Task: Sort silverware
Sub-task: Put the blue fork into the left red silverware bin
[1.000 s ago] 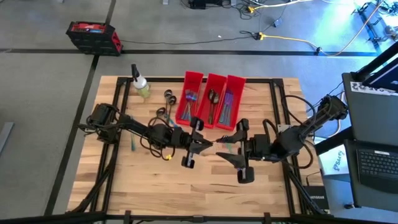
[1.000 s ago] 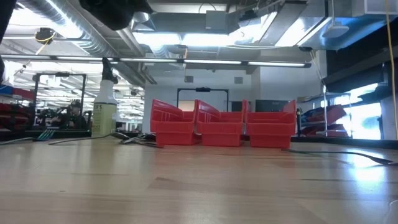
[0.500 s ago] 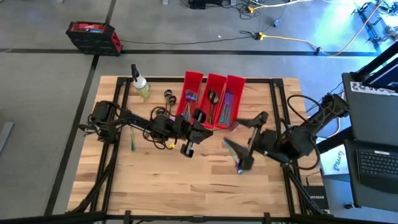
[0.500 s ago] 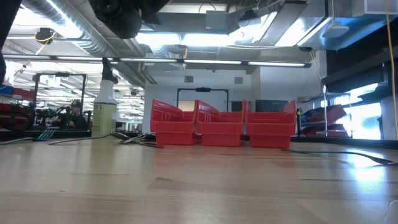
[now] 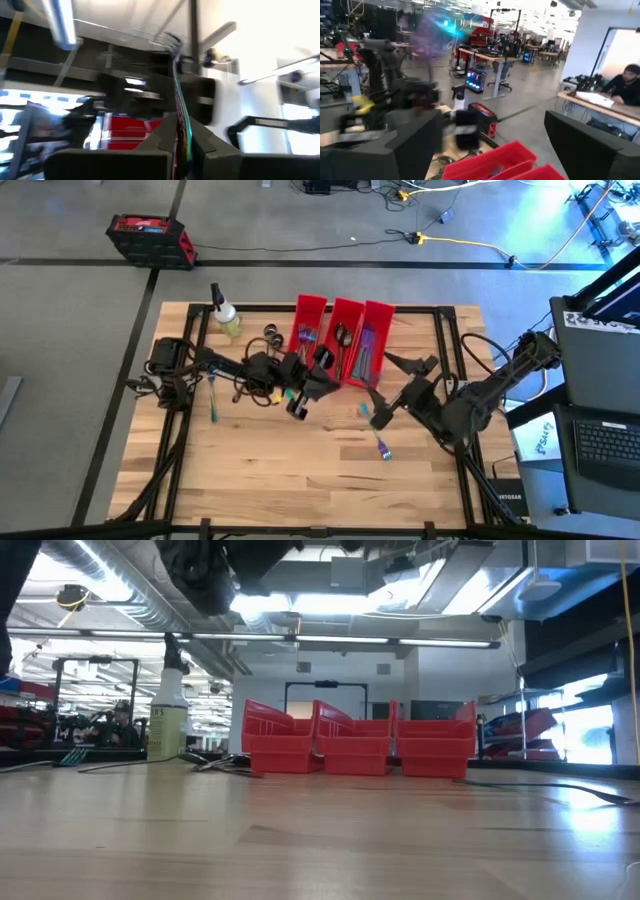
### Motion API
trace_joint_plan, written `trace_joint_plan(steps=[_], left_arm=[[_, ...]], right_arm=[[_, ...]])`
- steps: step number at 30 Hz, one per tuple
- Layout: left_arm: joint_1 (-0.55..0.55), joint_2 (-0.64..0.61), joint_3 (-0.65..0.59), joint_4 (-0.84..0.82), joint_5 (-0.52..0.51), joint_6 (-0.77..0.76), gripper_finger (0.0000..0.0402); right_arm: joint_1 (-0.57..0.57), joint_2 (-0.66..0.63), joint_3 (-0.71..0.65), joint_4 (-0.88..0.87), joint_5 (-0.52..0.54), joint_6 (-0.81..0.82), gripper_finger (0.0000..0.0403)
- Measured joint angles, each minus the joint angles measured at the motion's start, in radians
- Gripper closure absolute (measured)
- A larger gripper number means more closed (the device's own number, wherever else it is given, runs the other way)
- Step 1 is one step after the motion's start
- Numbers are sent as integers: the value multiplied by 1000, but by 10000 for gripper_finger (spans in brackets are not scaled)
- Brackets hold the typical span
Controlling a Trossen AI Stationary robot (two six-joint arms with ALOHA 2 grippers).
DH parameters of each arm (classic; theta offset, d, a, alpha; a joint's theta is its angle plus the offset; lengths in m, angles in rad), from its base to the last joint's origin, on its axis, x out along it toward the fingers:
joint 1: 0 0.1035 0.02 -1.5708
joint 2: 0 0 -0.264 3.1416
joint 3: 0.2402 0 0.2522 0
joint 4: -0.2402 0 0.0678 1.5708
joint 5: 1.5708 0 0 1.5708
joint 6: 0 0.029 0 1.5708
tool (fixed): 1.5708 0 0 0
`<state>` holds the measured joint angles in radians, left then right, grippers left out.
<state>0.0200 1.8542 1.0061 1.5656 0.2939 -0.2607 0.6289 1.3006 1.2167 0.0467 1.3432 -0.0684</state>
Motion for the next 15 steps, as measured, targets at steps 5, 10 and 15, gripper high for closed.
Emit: trace_joint_plan(steps=[5, 10, 15], left_arm=[[82, 0, 0, -49, -24, 12, 401], [176, 0, 0, -111, -44, 70, 401], [265, 0, -1, -253, -138, 204, 401]], right_arm=[[-1, 0, 0, -336, 7, 340, 65], [-1, 0, 0, -728, -10, 756, 65], [0, 0, 0, -1059, -87, 1073, 67]])
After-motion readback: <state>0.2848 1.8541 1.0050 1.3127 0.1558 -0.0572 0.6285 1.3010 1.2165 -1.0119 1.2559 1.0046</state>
